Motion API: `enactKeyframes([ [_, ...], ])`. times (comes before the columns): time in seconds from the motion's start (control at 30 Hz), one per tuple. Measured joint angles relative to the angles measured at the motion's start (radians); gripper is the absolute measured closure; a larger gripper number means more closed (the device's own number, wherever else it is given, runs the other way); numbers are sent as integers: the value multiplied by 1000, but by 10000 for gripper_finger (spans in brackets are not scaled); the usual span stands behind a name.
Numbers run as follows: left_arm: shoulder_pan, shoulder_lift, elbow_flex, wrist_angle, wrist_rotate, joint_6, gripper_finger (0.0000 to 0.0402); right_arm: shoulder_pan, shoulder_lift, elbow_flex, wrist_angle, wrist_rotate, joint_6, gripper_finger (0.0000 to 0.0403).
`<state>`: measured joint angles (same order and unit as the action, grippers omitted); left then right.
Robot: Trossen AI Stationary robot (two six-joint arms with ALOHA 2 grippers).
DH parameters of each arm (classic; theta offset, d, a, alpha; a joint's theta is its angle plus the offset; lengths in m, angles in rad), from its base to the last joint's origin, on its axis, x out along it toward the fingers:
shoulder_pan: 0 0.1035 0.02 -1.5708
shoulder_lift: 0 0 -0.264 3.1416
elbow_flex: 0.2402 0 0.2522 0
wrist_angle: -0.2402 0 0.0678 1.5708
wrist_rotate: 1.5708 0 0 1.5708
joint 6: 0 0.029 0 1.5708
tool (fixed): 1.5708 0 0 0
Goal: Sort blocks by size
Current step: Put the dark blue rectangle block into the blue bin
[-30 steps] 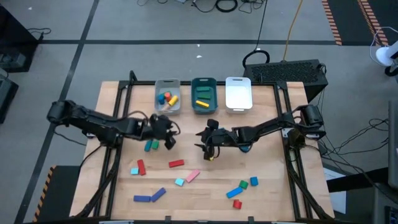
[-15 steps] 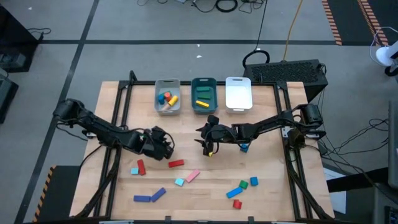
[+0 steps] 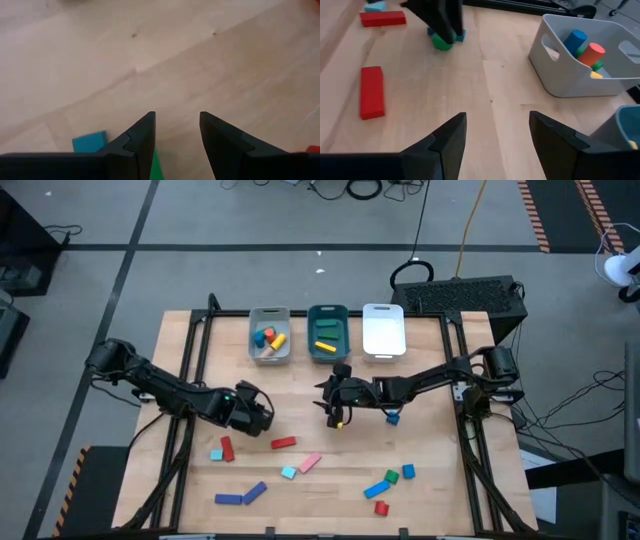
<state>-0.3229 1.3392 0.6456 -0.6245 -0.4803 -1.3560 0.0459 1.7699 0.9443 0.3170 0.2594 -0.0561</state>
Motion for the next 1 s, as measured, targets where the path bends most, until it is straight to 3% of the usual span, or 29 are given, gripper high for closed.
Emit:
enactKeyframes([
  [0.17, -1, 0, 0, -53, 107, 1, 247, -20, 0, 0, -18, -3, 13, 202],
  [0.33, 0, 0, 5, -247, 239, -11, 247, -21, 0, 0, -43, -4, 17, 202],
  [0.57, 0, -1, 21, -340, 247, -19, 247, -20, 0, 0, -42, -4, 18, 202],
  [0.87, 0, -1, -13, -236, 241, -46, 246, -20, 0, 0, -43, -4, 44, 202],
  [1.0, 0, -1, -38, -220, 241, -81, 224, -20, 0, 0, -46, -5, 44, 202],
])
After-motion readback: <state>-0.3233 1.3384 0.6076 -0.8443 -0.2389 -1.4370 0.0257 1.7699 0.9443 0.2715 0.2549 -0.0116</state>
